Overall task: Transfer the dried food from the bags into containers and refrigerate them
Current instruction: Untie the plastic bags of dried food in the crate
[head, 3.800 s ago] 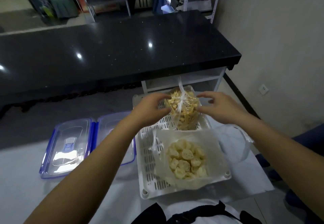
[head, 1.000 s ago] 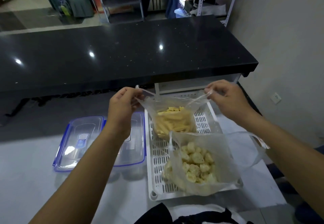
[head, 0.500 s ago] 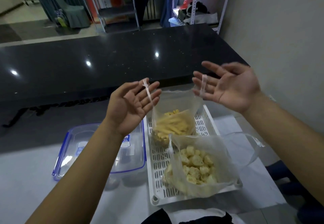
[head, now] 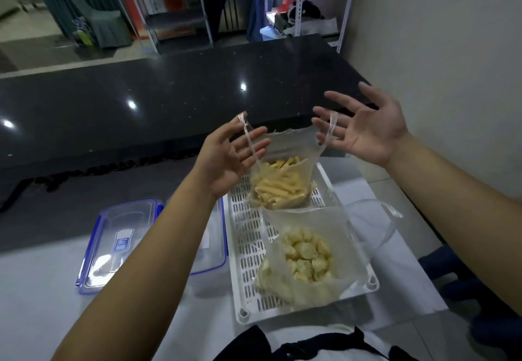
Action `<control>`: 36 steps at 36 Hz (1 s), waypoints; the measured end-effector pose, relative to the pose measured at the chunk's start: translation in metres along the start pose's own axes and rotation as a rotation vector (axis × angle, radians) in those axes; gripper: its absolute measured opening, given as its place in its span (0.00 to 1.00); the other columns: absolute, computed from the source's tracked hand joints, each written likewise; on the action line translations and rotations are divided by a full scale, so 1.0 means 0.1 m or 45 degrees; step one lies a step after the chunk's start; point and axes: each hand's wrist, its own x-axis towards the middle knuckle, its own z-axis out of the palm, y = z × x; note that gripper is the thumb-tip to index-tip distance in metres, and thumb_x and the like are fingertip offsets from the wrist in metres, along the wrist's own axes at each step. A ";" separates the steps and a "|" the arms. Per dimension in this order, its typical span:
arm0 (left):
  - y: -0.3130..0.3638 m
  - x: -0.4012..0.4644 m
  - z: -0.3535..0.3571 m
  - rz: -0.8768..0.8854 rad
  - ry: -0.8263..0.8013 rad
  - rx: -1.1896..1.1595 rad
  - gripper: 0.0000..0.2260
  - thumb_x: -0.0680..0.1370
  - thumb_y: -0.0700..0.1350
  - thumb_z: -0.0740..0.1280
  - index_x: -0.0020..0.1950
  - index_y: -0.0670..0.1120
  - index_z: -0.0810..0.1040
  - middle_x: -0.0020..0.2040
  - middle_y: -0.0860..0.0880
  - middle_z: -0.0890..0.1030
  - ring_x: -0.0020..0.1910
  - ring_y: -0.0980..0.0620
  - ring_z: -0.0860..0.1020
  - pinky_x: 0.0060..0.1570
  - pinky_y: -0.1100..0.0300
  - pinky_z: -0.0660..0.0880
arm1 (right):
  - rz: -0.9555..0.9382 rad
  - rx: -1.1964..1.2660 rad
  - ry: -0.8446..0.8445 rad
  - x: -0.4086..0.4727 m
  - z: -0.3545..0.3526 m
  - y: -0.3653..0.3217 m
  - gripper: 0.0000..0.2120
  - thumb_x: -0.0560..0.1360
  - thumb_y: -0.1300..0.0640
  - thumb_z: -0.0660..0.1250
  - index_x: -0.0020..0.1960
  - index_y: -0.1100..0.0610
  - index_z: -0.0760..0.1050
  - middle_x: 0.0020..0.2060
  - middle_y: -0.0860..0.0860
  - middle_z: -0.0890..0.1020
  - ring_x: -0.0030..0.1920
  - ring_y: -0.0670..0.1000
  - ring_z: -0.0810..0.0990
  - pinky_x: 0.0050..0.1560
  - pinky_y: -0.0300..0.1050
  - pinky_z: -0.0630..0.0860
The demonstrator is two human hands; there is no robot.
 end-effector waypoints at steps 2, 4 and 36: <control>0.01 0.00 0.01 0.017 0.006 0.049 0.26 0.77 0.45 0.67 0.76 0.48 0.66 0.60 0.38 0.83 0.60 0.38 0.82 0.53 0.50 0.81 | -0.007 -0.026 0.012 -0.01 -0.01 0.00 0.26 0.76 0.42 0.64 0.68 0.56 0.77 0.63 0.62 0.80 0.61 0.65 0.81 0.61 0.63 0.76; 0.00 -0.01 0.01 0.034 0.027 0.135 0.26 0.79 0.45 0.65 0.77 0.48 0.65 0.60 0.39 0.83 0.59 0.39 0.82 0.54 0.51 0.81 | -0.013 -0.052 0.039 -0.02 -0.02 0.00 0.26 0.77 0.42 0.63 0.68 0.56 0.77 0.64 0.61 0.80 0.61 0.65 0.81 0.61 0.64 0.76; -0.79 -2.06 -0.69 -0.341 0.731 2.042 0.41 0.75 0.65 0.67 0.81 0.60 0.48 0.83 0.53 0.49 0.81 0.50 0.47 0.78 0.46 0.54 | -0.523 -2.318 -0.846 -1.11 1.02 0.97 0.33 0.76 0.29 0.53 0.78 0.38 0.55 0.80 0.45 0.56 0.80 0.51 0.48 0.77 0.62 0.45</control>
